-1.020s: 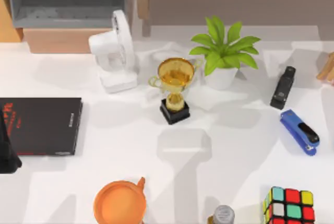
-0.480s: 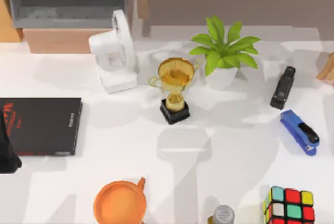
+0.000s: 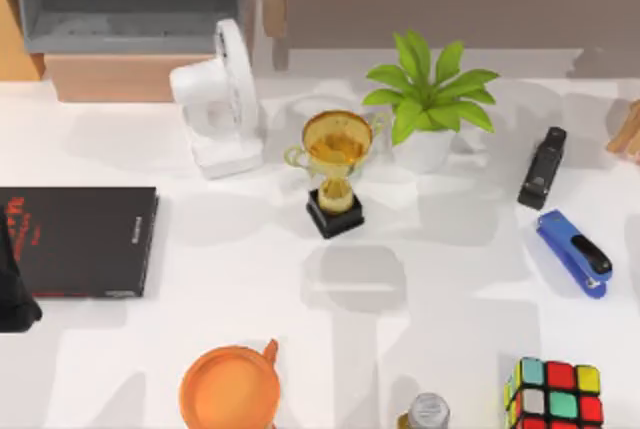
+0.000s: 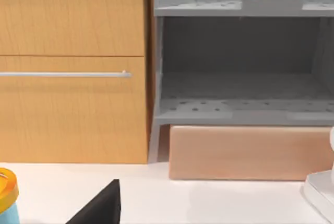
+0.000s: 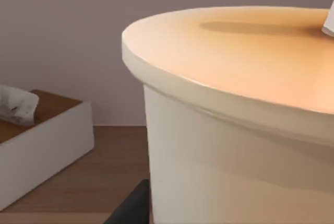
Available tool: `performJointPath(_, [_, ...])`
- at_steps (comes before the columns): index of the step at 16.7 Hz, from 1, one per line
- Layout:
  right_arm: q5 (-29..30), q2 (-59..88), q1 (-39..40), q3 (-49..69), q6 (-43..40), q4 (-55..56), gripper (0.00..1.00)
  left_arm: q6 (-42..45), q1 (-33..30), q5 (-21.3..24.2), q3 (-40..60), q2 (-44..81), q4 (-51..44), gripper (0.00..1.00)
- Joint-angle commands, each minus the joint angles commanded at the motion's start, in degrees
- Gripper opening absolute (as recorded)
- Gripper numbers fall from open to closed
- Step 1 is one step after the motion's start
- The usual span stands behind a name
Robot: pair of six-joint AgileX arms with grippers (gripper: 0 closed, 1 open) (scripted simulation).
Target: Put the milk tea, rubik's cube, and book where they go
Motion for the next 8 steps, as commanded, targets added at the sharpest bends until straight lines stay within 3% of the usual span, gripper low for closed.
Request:
performJointPath(4, [-0.28,0.04,-0.46,0.20,0.18,0.56,0.00,0.00,0.00,0.00,0.00,0.00,0.00,1.00])
performJointPath(8, [-4.14,0.92,-7.17,-1.22,0.73,6.36,0.00,0.00,0.00,0.00,0.00,0.00,0.00,1.00])
